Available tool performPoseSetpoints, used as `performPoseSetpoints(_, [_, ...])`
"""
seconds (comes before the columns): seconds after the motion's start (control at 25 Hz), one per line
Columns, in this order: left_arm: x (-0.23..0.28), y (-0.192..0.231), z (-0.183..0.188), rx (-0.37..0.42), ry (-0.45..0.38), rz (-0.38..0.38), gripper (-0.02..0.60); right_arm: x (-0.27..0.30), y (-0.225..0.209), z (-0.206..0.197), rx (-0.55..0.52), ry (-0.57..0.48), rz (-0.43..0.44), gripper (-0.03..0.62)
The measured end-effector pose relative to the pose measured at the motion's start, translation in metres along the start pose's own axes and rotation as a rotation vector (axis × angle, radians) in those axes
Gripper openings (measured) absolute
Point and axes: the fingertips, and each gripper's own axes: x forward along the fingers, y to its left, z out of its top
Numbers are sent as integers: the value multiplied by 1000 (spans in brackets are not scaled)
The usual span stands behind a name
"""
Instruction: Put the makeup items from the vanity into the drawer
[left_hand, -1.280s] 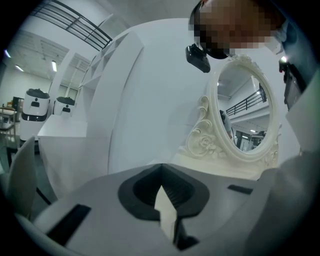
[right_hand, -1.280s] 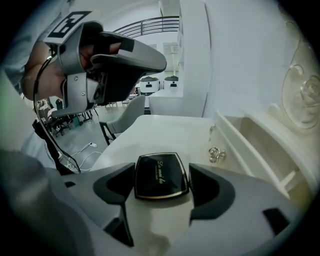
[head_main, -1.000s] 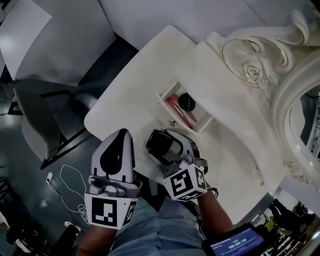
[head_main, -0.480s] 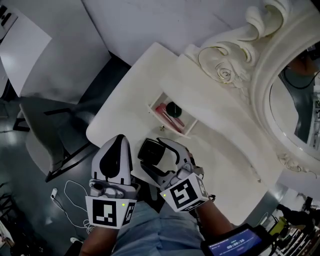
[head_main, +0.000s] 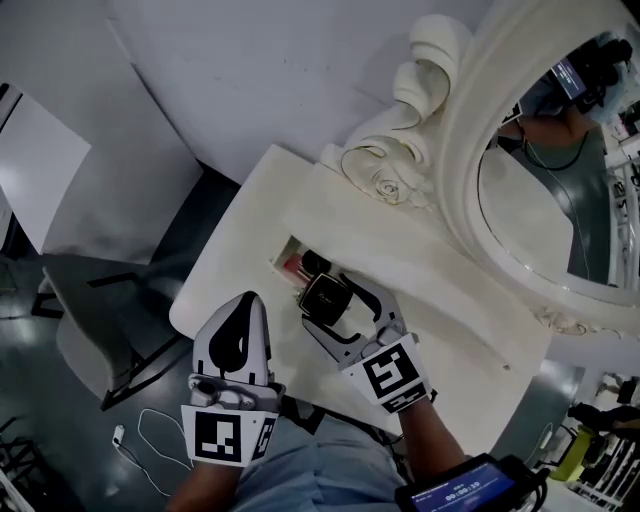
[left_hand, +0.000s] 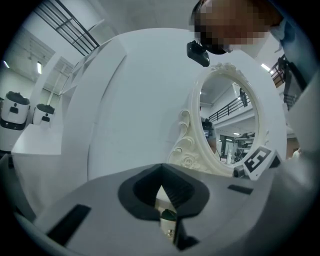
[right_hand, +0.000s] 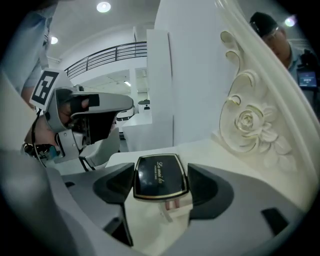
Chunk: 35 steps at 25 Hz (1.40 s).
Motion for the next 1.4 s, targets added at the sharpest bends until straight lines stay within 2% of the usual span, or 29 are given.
performPoseSetpoints(0.28, [22,8,-12,-20,46,-13,0,19,-14,-13,101,47,21,331])
performPoseSetpoints(0.48, [35,15,-21,-32,71,-16,0,28,-23,-18,10,65,-62,331])
performPoseSetpoints(0.64, [39,20,-24,-39,83,-15,0,22,-23,-10,-3,2,-58,331])
performPoseSetpoints(0.72, [42,21,-25,-41,86,-20,0,18,-25,-1,-59,-21,-48,331])
performPoseSetpoints(0.88, [45,18,-28,-45,95,-33,0,13,-28,2,-134,10,-84,330])
performPoseSetpoints(1.16, [47,17,-29,-41,97,-50,0,6,-39,-7,-121,0,-180,305])
performPoseSetpoints(1.4, [42,13,-27,-29,101,-67,0,-1,-46,-20,-91,32,-255,285])
